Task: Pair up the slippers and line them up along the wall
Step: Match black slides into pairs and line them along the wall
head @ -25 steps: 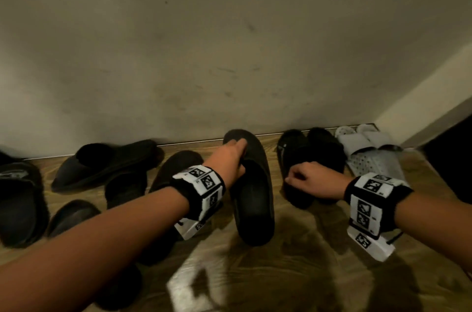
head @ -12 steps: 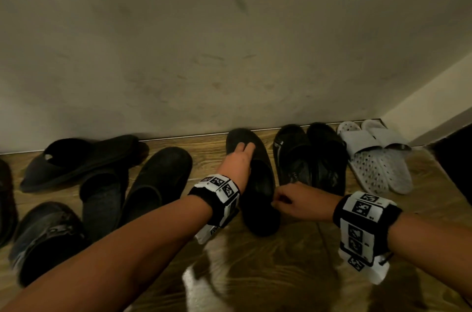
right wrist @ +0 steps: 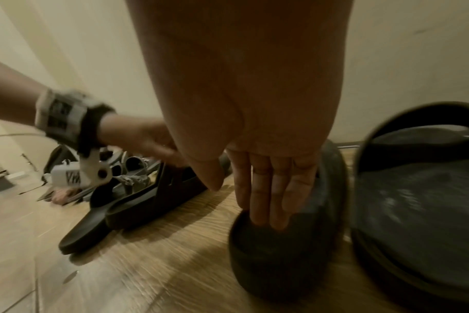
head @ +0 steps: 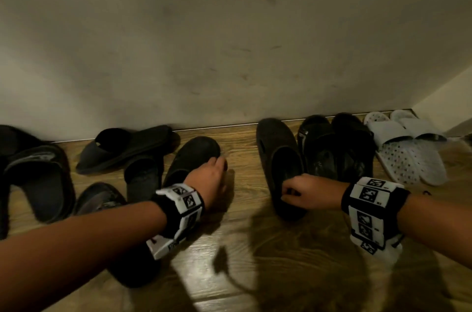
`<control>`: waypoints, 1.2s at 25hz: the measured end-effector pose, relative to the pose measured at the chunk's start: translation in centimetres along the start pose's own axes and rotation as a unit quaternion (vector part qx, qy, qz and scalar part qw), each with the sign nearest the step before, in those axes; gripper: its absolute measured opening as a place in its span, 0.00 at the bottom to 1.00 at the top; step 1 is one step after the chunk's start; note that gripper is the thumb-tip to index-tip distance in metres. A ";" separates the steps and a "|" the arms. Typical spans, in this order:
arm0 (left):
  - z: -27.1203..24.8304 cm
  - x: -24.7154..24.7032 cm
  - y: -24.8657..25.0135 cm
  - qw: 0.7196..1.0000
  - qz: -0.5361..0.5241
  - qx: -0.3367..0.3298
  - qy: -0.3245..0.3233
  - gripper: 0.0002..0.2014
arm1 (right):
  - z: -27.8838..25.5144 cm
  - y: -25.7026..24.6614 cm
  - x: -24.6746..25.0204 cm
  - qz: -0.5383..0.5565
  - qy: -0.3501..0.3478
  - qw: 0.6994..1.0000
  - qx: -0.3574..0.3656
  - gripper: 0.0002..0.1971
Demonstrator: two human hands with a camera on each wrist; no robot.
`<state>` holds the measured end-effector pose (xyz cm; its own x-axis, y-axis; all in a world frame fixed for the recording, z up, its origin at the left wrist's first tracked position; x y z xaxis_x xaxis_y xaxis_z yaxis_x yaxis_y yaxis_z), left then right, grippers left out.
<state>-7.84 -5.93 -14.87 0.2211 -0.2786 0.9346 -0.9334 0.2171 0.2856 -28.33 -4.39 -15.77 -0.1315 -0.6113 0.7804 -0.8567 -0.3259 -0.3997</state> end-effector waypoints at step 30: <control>6.0 -1.4 -3.0 0.987 -0.107 0.105 0.062 0.22 | -0.3 -4.6 0.0 -0.064 -0.034 0.997 0.003 0.12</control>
<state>-7.05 -11.76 -18.32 0.4401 -0.1770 0.8803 -0.8968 -0.0370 0.4409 -24.58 -2.66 -13.81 0.0127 -0.6117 0.7910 -0.8617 -0.4080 -0.3017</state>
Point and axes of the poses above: each hand's wrist, its own z-axis towards the middle knuckle, its own x-axis out of the back of the hand, y = z × x, the point moved 8 cm from there along z, towards the middle knuckle, and after that the axes turned 9 degrees about y, right-handed, at the moved point
